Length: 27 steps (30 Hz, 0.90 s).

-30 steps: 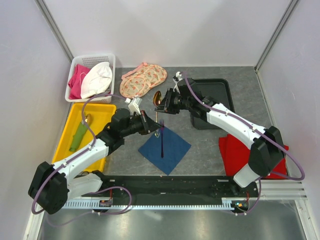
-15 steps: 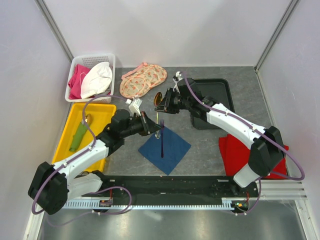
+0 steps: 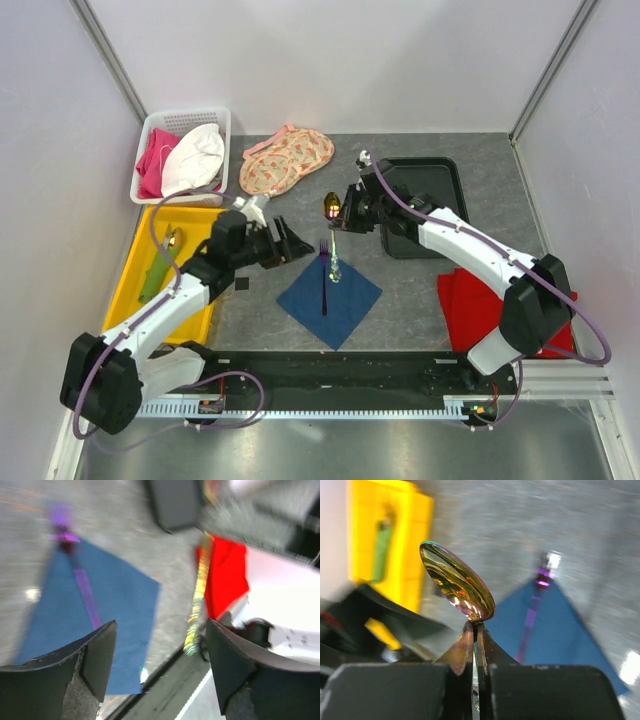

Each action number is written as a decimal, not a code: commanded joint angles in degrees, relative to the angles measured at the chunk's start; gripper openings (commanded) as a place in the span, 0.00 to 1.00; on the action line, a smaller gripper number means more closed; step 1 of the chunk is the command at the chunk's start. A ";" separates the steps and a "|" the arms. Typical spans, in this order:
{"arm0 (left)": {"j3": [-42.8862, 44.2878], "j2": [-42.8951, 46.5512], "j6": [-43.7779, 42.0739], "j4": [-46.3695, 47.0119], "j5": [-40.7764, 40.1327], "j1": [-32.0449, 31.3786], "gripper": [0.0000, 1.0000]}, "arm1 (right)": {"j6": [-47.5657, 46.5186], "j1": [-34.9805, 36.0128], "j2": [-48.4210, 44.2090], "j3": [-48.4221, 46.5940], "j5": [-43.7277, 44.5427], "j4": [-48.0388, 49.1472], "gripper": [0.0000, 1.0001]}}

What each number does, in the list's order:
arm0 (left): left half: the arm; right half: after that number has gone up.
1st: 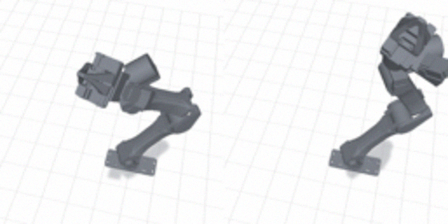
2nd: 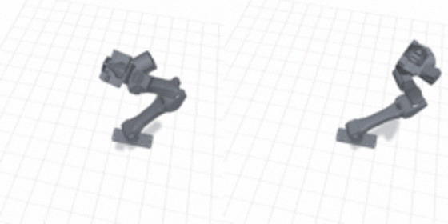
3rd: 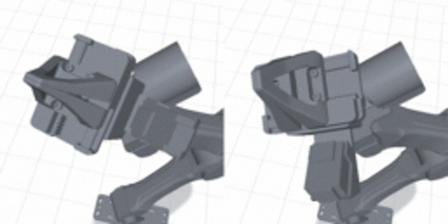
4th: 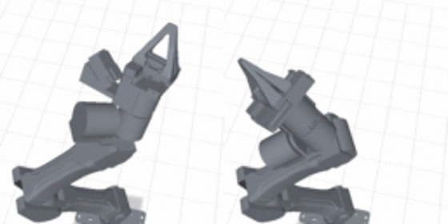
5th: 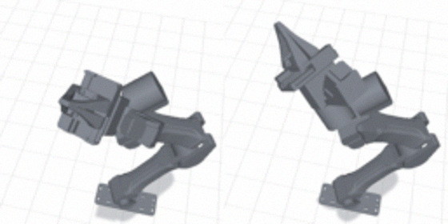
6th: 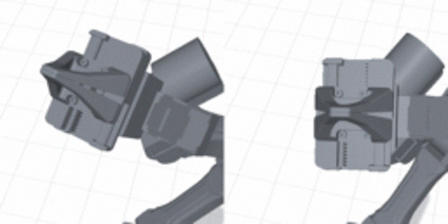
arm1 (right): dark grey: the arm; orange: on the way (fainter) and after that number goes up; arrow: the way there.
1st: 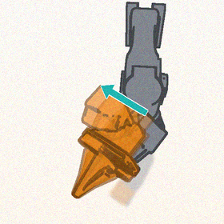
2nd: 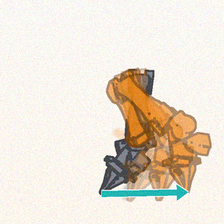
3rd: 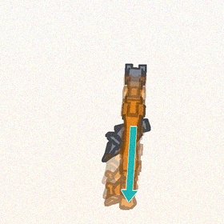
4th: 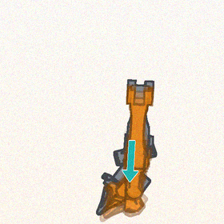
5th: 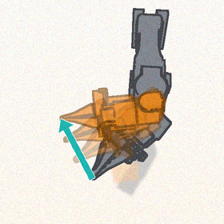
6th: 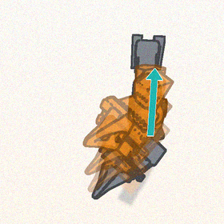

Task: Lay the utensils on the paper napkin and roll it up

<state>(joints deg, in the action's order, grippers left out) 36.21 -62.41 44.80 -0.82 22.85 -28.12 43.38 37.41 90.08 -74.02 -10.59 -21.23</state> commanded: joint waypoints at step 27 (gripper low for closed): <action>2.12 0.18 -7.62 -1.91 3.43 16.08 0.87 | 6.54 3.55 13.18 5.64 7.07 1.28 0.00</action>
<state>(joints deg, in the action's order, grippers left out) 38.09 -63.11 37.01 -6.13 25.08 -12.45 47.57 40.40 102.45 -66.83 -3.99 -22.31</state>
